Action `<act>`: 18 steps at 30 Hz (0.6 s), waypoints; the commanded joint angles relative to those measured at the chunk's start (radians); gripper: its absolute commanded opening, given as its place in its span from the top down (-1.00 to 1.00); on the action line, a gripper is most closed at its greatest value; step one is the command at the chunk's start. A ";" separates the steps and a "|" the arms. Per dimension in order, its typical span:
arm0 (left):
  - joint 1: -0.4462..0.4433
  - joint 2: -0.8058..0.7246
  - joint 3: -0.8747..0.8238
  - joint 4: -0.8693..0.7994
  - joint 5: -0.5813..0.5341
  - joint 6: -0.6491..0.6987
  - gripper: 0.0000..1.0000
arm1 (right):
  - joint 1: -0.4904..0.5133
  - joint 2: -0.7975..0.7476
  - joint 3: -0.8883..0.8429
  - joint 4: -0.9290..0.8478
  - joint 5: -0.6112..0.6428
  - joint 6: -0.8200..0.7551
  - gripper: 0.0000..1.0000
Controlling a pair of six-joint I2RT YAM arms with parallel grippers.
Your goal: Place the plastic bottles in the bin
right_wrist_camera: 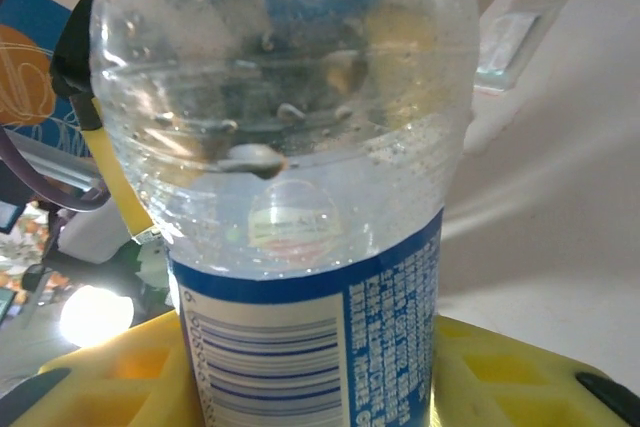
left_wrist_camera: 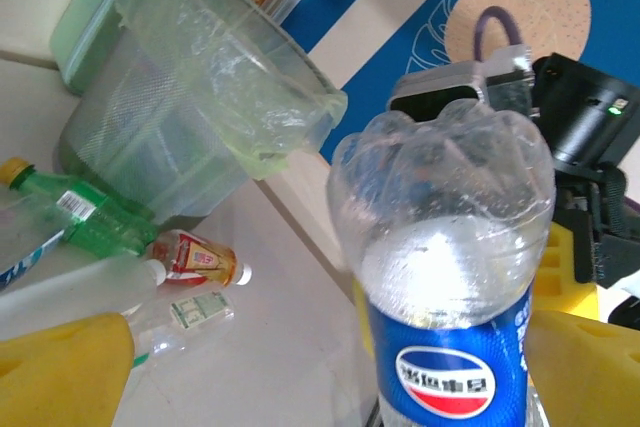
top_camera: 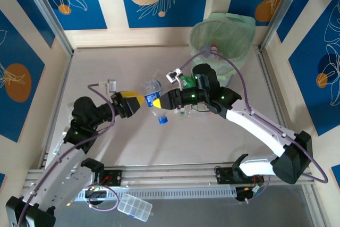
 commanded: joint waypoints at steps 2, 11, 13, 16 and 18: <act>-0.007 -0.019 0.072 -0.118 -0.042 0.042 -0.99 | -0.027 -0.056 0.045 -0.128 0.089 -0.081 0.13; -0.006 0.003 0.174 -0.453 -0.205 0.209 -1.00 | -0.199 -0.117 0.170 -0.345 0.295 -0.189 0.12; -0.007 0.026 0.191 -0.519 -0.239 0.225 -0.99 | -0.241 -0.117 0.213 -0.393 0.343 -0.236 0.12; -0.006 0.072 0.216 -0.614 -0.271 0.240 -0.95 | -0.309 -0.101 0.290 -0.460 0.428 -0.286 0.12; -0.006 0.096 0.223 -0.657 -0.282 0.254 -0.94 | -0.354 -0.081 0.350 -0.494 0.491 -0.303 0.12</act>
